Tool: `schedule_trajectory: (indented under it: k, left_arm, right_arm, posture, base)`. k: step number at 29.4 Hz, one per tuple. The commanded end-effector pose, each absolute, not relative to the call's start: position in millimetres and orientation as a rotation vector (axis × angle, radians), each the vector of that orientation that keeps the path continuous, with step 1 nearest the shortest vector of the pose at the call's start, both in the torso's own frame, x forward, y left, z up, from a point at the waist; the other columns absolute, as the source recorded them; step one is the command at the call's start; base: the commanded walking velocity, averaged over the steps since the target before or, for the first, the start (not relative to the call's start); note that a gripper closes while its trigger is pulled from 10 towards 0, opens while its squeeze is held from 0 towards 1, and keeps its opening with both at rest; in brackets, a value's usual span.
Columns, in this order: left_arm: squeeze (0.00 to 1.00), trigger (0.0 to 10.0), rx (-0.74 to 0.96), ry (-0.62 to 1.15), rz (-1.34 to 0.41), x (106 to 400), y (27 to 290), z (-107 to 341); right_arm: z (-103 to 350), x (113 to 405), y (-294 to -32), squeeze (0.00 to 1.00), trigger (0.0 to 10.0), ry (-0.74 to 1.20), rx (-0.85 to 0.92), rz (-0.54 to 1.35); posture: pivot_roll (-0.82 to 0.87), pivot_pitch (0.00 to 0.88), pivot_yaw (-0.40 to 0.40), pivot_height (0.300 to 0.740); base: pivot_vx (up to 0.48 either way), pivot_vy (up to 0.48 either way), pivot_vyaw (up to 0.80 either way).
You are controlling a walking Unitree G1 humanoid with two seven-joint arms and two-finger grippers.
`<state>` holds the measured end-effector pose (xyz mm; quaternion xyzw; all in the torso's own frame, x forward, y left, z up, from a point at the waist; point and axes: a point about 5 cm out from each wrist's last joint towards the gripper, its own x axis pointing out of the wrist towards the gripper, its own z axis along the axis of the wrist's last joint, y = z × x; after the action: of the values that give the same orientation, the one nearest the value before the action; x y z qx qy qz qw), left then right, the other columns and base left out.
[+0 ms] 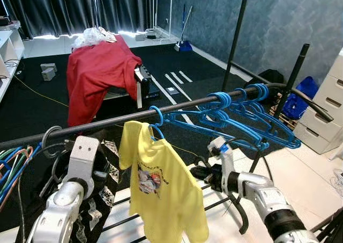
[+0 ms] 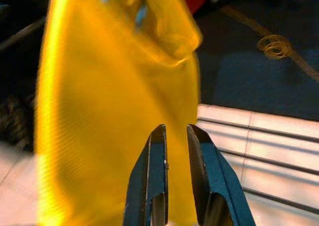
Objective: Hang hanger
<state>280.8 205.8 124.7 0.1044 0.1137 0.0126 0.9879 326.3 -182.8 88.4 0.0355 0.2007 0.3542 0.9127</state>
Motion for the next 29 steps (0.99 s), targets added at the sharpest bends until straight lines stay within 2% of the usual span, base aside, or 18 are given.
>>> schedule_trajectory:
  k: [1,3,5,6,8,13,14,16,17,18,19,25,26,27,29]
  left_arm:
    - [0.00,10.0,0.178,0.226,0.011,281.0,202.5,127.4]
    - [0.00,10.0,0.167,0.223,0.001,281.4,200.5,128.6]
    - [0.00,10.0,0.087,0.208,-0.076,283.0,187.8,137.5]
    - [0.00,10.0,0.087,0.208,-0.076,283.0,187.8,137.5]
    - [0.00,10.0,0.061,0.211,-0.184,281.6,173.0,143.1]
    - [0.00,10.0,0.056,0.228,-0.275,277.5,160.2,146.9]
    - [0.49,10.0,0.055,0.231,-0.305,275.4,155.3,149.7]
    - [0.49,10.0,0.055,0.232,-0.321,273.8,151.9,152.5]
    - [0.67,10.0,0.066,0.232,-0.320,272.3,150.0,155.8]
    - [0.67,10.0,0.074,0.233,-0.317,271.5,149.1,157.8]
    - [1.00,10.0,0.070,0.236,-0.309,270.3,148.1,160.2]
    - [1.00,10.0,-0.017,0.250,-0.309,266.0,140.6,166.5]
    - [0.00,10.0,-0.095,0.274,-0.339,261.7,131.6,168.7]
    - [0.00,10.0,-0.164,0.299,-0.378,256.9,121.6,169.7]
    - [0.00,10.0,-0.164,0.299,-0.378,256.9,121.6,169.7]
  right_arm:
    - [90.0,327.4,-195.2,0.00,10.0,0.380,0.096,0.664]
    - [89.4,326.4,-200.4,0.00,10.0,0.374,0.101,0.638]
    - [85.7,321.4,-223.2,0.00,10.0,0.359,0.122,0.505]
    - [85.7,321.4,-223.2,0.00,10.0,0.359,0.122,0.505]
    - [82.7,316.5,-242.6,0.00,10.0,0.349,0.129,0.379]
    - [78.6,311.2,-257.7,0.00,10.0,0.346,0.130,0.274]
    - [76.6,308.9,-262.6,0.00,10.0,0.349,0.122,0.239]
    - [74.3,307.2,-266.5,0.00,10.0,0.352,0.118,0.212]
    - [70.9,304.8,-270.1,0.00,10.0,0.365,0.106,0.192]
    - [68.7,303.2,-272.4,0.00,10.0,0.375,0.099,0.180]
    - [66.2,301.6,-275.0,0.00,10.0,0.388,0.085,0.166]
    - [63.2,300.0,-278.5,0.00,10.0,0.408,0.063,0.139]
    - [63.2,300.3,-279.0,0.00,10.0,0.410,0.055,0.135]
    - [63.2,300.6,-279.9,0.00,10.0,0.415,0.043,0.130]
    - [63.2,300.6,-279.9,0.00,10.0,0.415,0.043,0.130]
  posture:
    - [0.04,0.000,-0.060,0.740]
    - [0.03,0.000,-0.060,0.740]
    - [0.03,0.000,-0.058,0.740]
    - [0.03,0.000,-0.058,0.740]
    - [0.02,0.000,-0.054,0.740]
    - [0.00,0.000,-0.049,0.740]
    - [0.00,0.000,-0.048,0.740]
    - [0.00,0.000,-0.048,0.740]
    - [0.00,0.000,-0.050,0.740]
    - [0.00,0.000,-0.050,0.740]
    - [0.00,0.000,-0.052,0.740]
    - [0.00,0.000,-0.055,0.740]
    - [0.00,0.000,-0.056,0.740]
    - [0.01,0.000,-0.058,0.740]
    - [0.01,0.000,-0.058,0.740]
  base:
    - [0.000,0.000,0.00]
    - [0.000,0.000,0.00]
    - [0.000,0.000,0.00]
    - [0.000,0.000,0.00]
    - [0.000,0.000,0.00]
    - [0.000,0.000,0.00]
    - [0.000,0.000,0.00]
    - [0.000,0.000,0.00]
    - [0.000,0.000,0.00]
    - [0.000,0.000,0.00]
    - [0.000,0.000,0.00]
    - [0.000,0.000,0.00]
    - [0.000,0.000,0.00]
    - [0.000,0.000,0.00]
    - [0.000,0.000,0.00]
